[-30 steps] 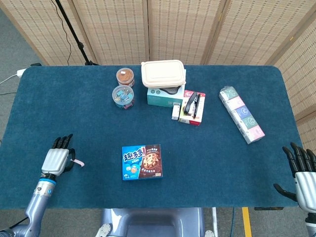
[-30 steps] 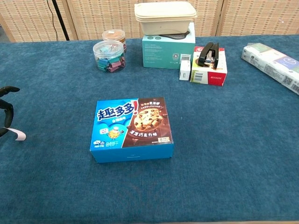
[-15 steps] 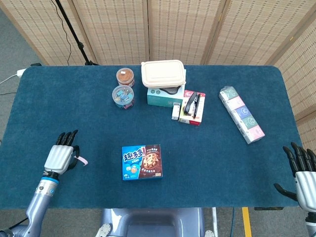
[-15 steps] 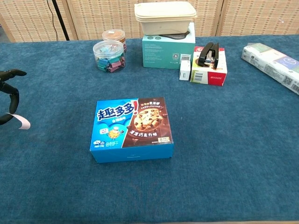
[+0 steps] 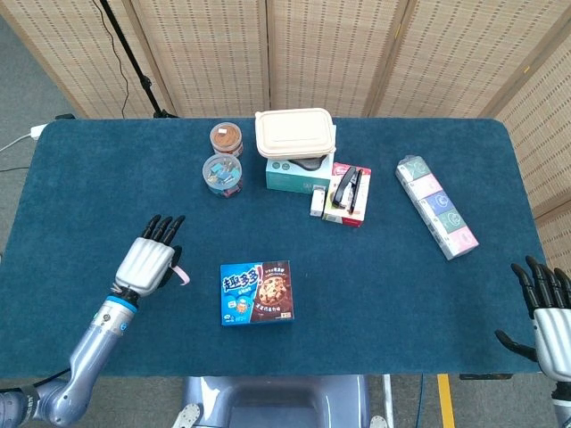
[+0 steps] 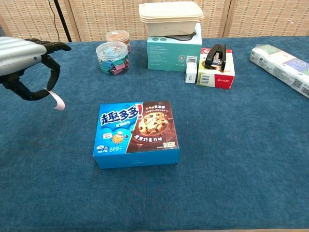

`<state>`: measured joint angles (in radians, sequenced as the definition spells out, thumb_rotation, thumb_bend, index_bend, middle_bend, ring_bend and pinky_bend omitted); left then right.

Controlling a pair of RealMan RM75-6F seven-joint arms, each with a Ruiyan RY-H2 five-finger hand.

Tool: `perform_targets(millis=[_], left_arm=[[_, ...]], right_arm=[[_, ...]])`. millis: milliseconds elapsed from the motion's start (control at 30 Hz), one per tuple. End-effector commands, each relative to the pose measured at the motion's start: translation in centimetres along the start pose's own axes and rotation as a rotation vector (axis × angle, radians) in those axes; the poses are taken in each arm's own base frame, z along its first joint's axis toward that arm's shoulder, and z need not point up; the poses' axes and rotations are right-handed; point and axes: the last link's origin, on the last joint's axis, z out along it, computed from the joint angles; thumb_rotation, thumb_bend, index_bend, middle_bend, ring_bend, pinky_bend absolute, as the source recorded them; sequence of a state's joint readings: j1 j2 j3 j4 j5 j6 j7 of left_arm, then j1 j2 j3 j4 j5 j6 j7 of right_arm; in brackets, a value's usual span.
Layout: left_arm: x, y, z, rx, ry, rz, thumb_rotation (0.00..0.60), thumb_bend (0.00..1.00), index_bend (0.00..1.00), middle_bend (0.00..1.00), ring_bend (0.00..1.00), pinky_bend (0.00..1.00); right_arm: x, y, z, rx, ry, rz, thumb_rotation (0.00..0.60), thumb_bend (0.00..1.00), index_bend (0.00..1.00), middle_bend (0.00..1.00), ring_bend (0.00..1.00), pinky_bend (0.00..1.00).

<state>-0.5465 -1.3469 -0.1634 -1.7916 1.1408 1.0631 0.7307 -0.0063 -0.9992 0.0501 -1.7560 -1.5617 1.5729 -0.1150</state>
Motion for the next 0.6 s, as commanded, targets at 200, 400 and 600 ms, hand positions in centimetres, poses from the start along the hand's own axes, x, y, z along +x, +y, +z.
perform_targets(millis=[200,400,600], left_arm=[[2.0,4.7,2.7,-0.096,-0.064,0.169,0.6,0.44,0.65,0.0,0.0,0.0],[2.7,7.9,3.5,-0.12,-0.097,0.238,0.6,0.44,0.65,0.0,0.0,0.0],[3.4,10.5,3.9,-0.128,-0.106,0.266,0.6,0.44,0.65,0.0,0.0,0.0]], right_arm=[[-0.2,-0.1,0.2,0.001,-0.006,-0.005,0.6,0.0,0.05,0.0,0.0,0.0],[-0.3,-0.1,0.3,0.002,-0.009,-0.005,0.6,0.0,0.05,0.0,0.0,0.0],[-0.2,0.0,0.3,0.001,-0.007,-0.001,0.6,0.0,0.05,0.0,0.0,0.0]])
